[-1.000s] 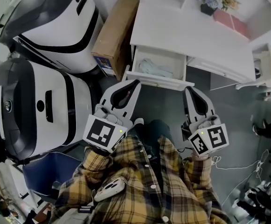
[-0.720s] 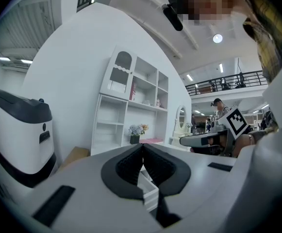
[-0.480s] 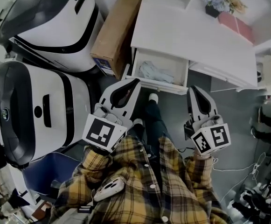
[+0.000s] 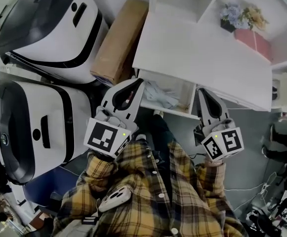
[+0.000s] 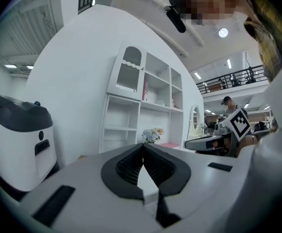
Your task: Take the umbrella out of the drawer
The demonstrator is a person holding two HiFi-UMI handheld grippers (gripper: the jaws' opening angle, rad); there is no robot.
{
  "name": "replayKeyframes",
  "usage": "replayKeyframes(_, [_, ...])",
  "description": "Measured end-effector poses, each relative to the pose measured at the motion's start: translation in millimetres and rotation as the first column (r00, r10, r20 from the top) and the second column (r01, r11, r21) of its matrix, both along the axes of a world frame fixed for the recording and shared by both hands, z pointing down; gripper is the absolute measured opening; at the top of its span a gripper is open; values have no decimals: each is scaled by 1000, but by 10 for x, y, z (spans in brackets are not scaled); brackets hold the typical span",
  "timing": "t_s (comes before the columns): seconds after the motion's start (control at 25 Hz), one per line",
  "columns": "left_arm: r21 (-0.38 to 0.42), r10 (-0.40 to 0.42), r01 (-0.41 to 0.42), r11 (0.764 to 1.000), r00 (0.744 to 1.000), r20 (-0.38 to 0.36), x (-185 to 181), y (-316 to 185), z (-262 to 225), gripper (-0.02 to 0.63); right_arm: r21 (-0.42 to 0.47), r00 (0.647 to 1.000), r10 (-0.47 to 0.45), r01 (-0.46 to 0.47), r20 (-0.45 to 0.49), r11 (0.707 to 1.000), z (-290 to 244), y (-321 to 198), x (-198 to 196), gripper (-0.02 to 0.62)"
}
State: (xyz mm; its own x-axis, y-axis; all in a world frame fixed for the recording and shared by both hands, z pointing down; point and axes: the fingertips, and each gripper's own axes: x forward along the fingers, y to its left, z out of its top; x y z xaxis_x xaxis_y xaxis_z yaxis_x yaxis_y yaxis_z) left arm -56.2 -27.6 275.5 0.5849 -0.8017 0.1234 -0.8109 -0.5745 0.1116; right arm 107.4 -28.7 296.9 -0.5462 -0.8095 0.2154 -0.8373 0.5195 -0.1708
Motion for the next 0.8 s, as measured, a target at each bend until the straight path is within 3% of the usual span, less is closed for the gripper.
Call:
replayKeyframes(0.44, [31,-97,96,995,995,22,175,-771,-104,21,31,998,-68,68,0,997,-99,-860,326,17])
replayKeyframes(0.8, [0,-118,118,993,992,40,201,-1066,-34,21,0,995,-96,96,13,995,-11,-1167,345,17])
